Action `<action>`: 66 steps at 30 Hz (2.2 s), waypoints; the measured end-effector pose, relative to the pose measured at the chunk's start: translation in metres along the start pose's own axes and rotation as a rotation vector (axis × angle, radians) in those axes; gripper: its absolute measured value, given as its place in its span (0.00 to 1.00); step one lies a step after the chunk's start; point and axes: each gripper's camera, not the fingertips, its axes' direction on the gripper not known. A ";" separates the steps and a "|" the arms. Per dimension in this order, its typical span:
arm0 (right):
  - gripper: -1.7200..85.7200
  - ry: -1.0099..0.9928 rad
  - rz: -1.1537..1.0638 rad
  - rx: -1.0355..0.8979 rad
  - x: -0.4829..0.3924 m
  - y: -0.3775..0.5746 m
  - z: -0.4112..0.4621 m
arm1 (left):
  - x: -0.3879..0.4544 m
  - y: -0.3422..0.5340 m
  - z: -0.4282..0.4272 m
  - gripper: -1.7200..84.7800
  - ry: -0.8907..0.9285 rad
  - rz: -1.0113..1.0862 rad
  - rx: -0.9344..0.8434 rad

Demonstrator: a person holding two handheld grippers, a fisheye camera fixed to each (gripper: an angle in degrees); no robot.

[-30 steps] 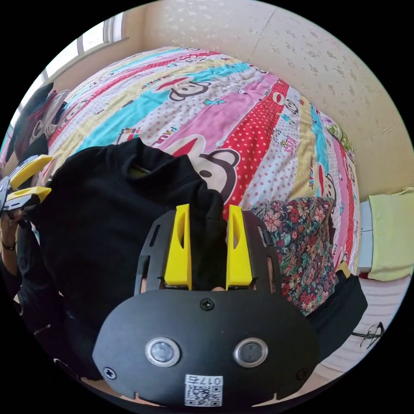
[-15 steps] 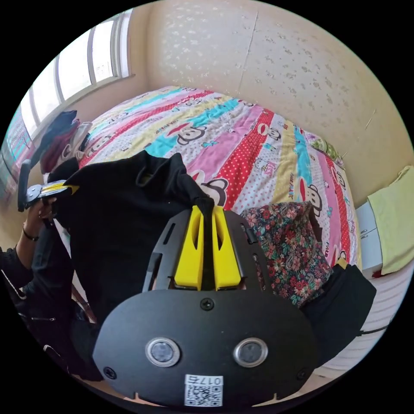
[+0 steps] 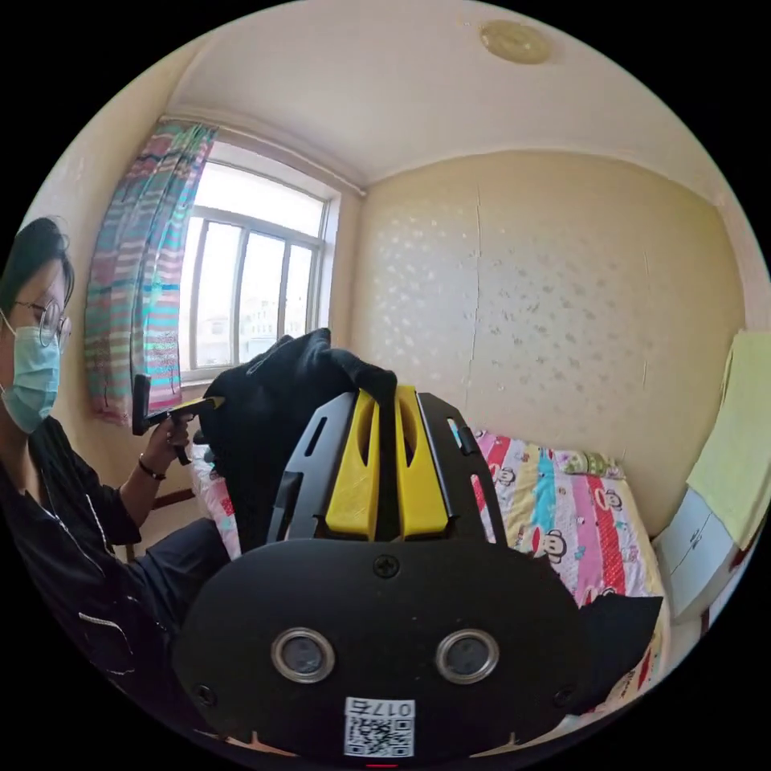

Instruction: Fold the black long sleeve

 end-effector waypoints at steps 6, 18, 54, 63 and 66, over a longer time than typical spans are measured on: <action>0.06 0.059 -0.096 0.235 -0.057 -0.060 -0.100 | 0.036 -0.046 -0.137 0.03 -0.135 0.191 0.385; 0.06 0.042 -0.027 0.070 -0.045 -0.091 0.007 | -0.016 -0.072 -0.116 0.04 -0.199 0.224 0.329; 0.10 -0.352 0.626 -1.007 -0.045 0.492 0.470 | -0.296 0.354 0.328 0.13 -0.090 -0.411 -0.898; 0.06 -0.235 0.499 -0.813 -0.059 0.382 0.356 | -0.231 0.284 0.281 0.07 0.036 -0.304 -0.795; 0.07 -0.109 0.422 -0.922 -0.097 0.417 0.320 | -0.207 0.322 0.251 0.07 0.014 -0.322 -0.791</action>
